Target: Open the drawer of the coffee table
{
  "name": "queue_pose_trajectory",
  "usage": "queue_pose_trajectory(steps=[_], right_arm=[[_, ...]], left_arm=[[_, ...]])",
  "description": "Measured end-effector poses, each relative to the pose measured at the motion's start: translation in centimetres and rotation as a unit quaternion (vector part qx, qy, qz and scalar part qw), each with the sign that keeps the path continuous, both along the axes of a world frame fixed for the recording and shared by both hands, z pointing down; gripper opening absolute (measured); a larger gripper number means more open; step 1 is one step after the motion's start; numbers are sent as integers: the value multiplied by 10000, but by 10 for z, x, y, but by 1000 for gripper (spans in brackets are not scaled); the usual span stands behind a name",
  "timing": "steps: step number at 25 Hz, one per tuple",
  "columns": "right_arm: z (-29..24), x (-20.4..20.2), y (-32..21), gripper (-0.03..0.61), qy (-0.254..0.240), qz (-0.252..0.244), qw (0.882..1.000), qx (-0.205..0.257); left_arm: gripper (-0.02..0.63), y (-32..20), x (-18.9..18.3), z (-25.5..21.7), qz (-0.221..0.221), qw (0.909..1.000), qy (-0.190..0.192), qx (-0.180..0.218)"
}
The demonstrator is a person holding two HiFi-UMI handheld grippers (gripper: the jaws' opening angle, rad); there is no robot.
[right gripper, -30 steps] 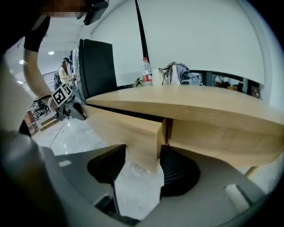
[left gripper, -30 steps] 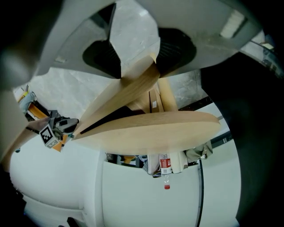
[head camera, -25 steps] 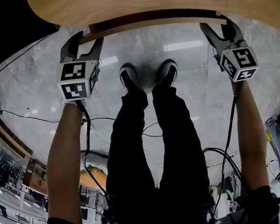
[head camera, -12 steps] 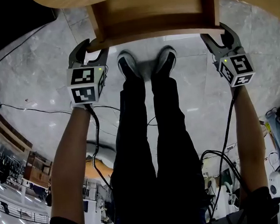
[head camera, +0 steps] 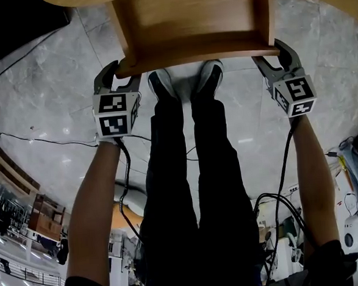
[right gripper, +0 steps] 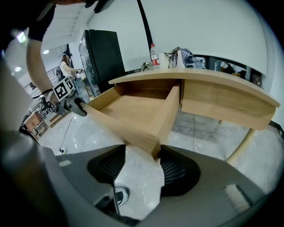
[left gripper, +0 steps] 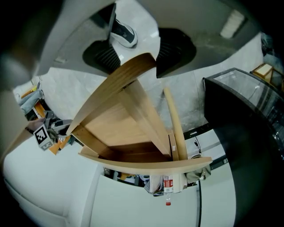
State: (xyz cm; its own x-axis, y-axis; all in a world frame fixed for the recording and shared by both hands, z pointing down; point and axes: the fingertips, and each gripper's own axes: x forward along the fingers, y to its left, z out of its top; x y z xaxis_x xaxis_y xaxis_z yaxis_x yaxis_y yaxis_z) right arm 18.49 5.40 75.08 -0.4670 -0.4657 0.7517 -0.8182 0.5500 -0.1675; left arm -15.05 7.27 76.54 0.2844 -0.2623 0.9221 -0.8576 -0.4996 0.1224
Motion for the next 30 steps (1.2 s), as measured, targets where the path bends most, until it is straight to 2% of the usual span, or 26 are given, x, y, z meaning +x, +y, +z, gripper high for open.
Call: queue_pose_trajectory(steps=[16,20,25,27,30], right_arm=[[16,0,2,249,280,42,9994,-191],[10,12,13,256,634,72,9971,-408],[-55,43,9,235,727,574,9954,-227],[-98,58,3,216,670,912,9936,-50],[-184,69,-7,192,425,1460,9880,290]], left_arm=[[255,2,-3,18,134,9999,-69,-73],[256,6,-12,9,213,9993,-315,-52],[256,13,-50,-38,-80,9987,-489,-113],[256,8,-68,-76,-275,9984,-493,-31],[256,-3,-89,-150,-833,9958,-286,242]])
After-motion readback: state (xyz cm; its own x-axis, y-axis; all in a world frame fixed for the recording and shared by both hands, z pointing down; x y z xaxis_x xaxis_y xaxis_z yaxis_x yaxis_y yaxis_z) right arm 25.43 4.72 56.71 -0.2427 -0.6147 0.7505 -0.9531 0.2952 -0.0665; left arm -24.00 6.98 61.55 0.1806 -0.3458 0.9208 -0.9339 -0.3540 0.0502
